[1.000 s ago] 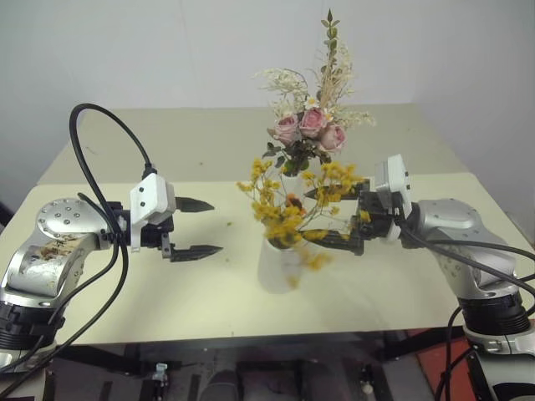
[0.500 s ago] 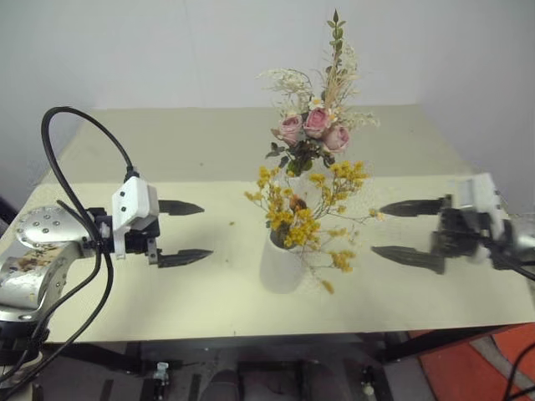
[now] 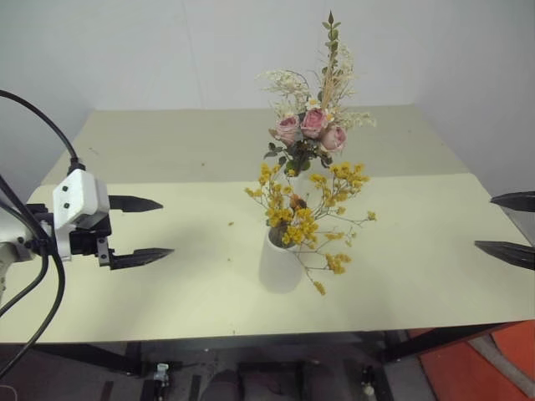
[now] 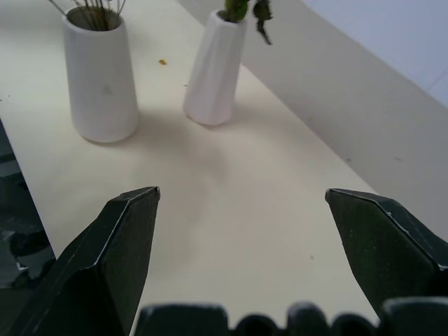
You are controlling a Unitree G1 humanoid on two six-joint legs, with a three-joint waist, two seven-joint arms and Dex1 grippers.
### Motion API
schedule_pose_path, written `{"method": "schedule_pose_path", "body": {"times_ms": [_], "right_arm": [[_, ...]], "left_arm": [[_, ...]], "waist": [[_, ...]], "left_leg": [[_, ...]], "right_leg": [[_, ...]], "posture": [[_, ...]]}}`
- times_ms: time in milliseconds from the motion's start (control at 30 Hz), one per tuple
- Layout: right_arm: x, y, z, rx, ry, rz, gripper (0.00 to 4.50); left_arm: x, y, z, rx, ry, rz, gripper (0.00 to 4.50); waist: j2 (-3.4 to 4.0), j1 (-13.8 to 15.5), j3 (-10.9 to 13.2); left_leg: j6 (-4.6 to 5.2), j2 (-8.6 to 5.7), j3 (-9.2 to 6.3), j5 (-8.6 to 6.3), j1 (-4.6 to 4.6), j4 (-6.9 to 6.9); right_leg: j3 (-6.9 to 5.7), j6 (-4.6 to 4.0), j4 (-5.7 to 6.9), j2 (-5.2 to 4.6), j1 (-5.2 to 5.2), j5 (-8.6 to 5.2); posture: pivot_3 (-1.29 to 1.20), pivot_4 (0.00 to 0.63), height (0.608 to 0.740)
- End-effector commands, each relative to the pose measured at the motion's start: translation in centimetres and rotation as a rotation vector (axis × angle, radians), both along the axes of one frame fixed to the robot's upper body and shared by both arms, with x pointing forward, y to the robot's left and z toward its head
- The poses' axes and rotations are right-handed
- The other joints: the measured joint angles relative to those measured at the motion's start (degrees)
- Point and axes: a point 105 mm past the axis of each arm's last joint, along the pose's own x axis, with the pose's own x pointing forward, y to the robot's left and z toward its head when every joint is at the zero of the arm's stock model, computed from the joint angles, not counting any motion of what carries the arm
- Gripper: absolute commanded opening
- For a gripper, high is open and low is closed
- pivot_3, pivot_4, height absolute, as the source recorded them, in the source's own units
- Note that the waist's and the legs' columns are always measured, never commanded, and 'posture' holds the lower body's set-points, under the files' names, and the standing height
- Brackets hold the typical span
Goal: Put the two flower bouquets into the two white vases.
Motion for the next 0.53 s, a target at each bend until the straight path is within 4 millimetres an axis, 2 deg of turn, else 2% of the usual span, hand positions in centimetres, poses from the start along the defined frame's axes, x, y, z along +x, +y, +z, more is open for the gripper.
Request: {"method": "schedule_pose_path", "body": {"times_ms": [33,533], "right_arm": [[-0.72,-0.61,1.55,-0.029,-0.045,-0.013,4.47],[0.10,-1.26,0.64,-0.080,-0.024,-0.024,4.47]], "left_arm": [[-0.50,0.82,1.55,0.013,-0.047,0.031,4.50],[-0.79,1.37,2.08,0.032,-0.054,0.067,4.50]], "waist": [[0.00,0.0,0.0],[0.00,0.0,0.0]], "left_leg": [[0.00,0.00,0.01,0.00,0.00,0.00],[-0.03,0.03,0.10,-0.02,0.03,-0.01]], "right_leg": [[0.00,0.00,0.00,0.00,0.00,0.00],[0.00,-0.01,-0.01,-0.01,-0.02,-0.01]], "posture": [[0.00,0.150,0.740],[0.00,0.150,0.740]]}}
